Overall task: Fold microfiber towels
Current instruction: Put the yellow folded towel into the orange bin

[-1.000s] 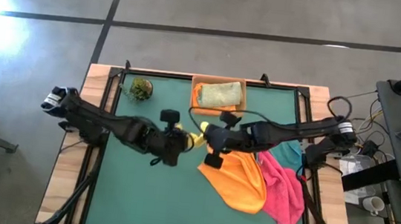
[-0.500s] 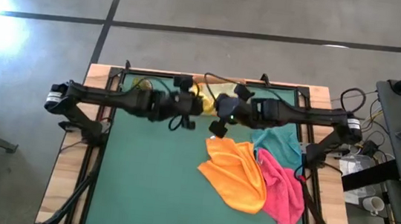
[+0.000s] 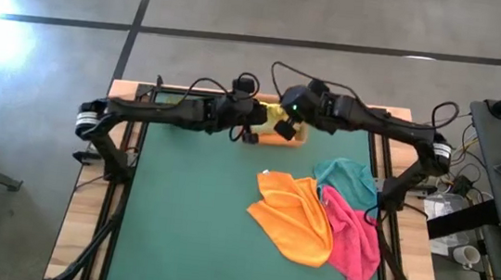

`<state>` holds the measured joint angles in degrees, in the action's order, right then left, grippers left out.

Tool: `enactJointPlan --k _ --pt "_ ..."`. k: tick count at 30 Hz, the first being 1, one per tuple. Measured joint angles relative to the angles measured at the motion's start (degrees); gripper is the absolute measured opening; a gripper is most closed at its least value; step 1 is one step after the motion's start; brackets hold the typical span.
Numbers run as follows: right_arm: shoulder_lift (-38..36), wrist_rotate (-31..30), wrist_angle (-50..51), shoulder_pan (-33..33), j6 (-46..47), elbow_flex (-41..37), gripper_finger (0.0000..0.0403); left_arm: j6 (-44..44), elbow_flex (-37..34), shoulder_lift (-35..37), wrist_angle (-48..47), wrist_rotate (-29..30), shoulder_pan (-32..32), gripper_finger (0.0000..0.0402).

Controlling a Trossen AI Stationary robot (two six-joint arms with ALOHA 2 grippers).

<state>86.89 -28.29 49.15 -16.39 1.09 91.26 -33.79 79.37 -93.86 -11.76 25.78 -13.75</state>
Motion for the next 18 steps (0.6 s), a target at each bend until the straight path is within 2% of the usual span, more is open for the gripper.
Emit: enactJointPlan --k 6,12,18 --pt "0.3 1.3 -1.7 -6.0 -4.9 -0.3 0.0008 -3.2 2.0 -5.3 7.3 0.4 -3.0 0.0" --pt "0.3 1.8 -4.4 -10.6 -7.8 -0.8 0.0008 -4.6 7.3 -10.6 7.4 0.5 -6.4 0.0" --pt "0.7 9.2 -13.4 -14.4 -8.3 -5.5 0.0008 -7.6 12.2 -14.5 6.8 1.4 -7.9 0.0"
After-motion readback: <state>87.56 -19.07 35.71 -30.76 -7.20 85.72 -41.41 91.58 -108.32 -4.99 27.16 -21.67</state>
